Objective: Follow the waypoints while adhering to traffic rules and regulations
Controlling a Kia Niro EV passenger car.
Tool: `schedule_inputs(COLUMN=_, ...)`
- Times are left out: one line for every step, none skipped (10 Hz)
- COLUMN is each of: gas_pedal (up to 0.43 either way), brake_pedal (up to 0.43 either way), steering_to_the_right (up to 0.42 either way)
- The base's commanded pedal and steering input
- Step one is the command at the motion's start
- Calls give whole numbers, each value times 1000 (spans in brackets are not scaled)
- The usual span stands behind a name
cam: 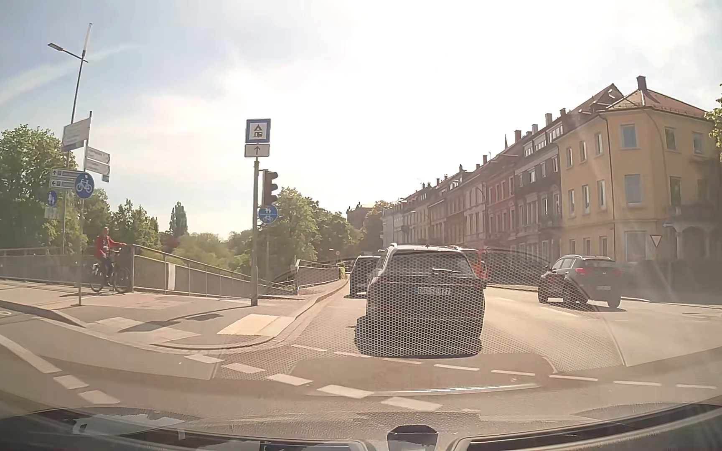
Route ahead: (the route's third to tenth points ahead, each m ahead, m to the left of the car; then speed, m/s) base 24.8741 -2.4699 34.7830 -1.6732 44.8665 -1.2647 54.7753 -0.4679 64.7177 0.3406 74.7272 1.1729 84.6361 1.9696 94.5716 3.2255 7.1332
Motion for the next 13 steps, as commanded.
schedule_inputs(gas_pedal=87, brake_pedal=0, steering_to_the_right=-8)
schedule_inputs(gas_pedal=87, brake_pedal=0, steering_to_the_right=-6)
schedule_inputs(gas_pedal=98, brake_pedal=0, steering_to_the_right=-3)
schedule_inputs(gas_pedal=98, brake_pedal=0, steering_to_the_right=-3)
schedule_inputs(gas_pedal=98, brake_pedal=0, steering_to_the_right=-3)
schedule_inputs(gas_pedal=110, brake_pedal=0, steering_to_the_right=-3)
schedule_inputs(gas_pedal=110, brake_pedal=0, steering_to_the_right=-3)
schedule_inputs(gas_pedal=110, brake_pedal=0, steering_to_the_right=-3)
schedule_inputs(gas_pedal=110, brake_pedal=0, steering_to_the_right=-2)
schedule_inputs(gas_pedal=110, brake_pedal=0, steering_to_the_right=-2)
schedule_inputs(gas_pedal=110, brake_pedal=0, steering_to_the_right=0)
schedule_inputs(gas_pedal=110, brake_pedal=0, steering_to_the_right=1)
schedule_inputs(gas_pedal=110, brake_pedal=0, steering_to_the_right=3)
